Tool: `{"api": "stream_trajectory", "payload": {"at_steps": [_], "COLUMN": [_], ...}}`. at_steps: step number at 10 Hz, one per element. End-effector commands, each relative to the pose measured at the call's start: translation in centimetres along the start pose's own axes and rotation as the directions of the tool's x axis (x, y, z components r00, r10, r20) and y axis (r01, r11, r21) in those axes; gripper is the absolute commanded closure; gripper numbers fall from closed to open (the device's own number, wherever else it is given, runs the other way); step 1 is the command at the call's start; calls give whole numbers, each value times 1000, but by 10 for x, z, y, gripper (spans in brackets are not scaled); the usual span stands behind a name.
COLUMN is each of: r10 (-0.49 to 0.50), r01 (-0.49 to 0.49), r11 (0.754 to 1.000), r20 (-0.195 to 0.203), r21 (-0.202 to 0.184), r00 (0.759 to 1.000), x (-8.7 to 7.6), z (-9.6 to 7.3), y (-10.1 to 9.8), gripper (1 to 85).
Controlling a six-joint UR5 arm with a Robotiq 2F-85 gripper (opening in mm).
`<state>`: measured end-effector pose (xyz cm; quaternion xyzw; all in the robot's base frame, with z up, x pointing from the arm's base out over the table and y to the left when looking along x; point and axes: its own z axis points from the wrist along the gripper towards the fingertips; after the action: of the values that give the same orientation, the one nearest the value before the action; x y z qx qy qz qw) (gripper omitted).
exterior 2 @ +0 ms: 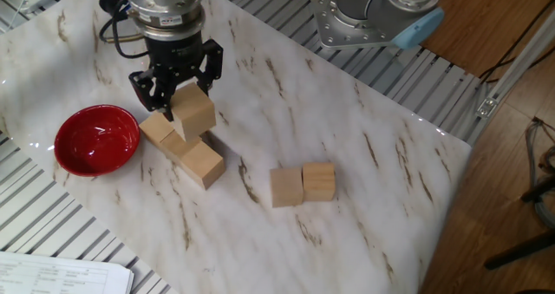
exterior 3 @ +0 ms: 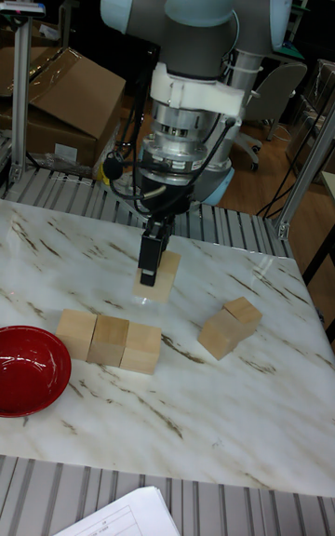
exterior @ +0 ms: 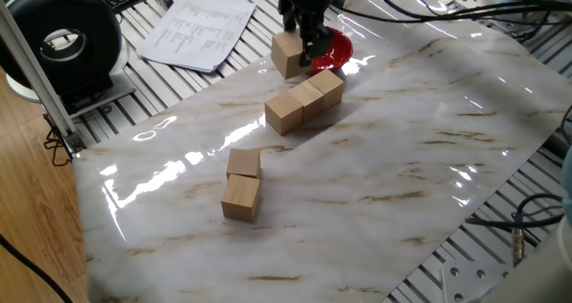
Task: Stack the blocks into a pyramid shape
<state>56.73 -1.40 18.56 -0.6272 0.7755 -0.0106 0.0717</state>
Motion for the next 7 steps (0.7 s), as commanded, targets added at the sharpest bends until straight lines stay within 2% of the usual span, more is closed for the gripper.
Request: {"api": "stream_trajectory", "payload": {"at_steps": [1, 3, 7], "r10": [-14, -22, -28], "r01": [14, 21, 27], "r11": [1000, 1000, 999], "r20": [24, 36, 16], "r21": [6, 15, 24], "r00": [1000, 999, 999], "x": [6, 11, 16], "z": [11, 19, 23], "y": [-1, 0, -4], "gripper": [847, 847, 847]}}
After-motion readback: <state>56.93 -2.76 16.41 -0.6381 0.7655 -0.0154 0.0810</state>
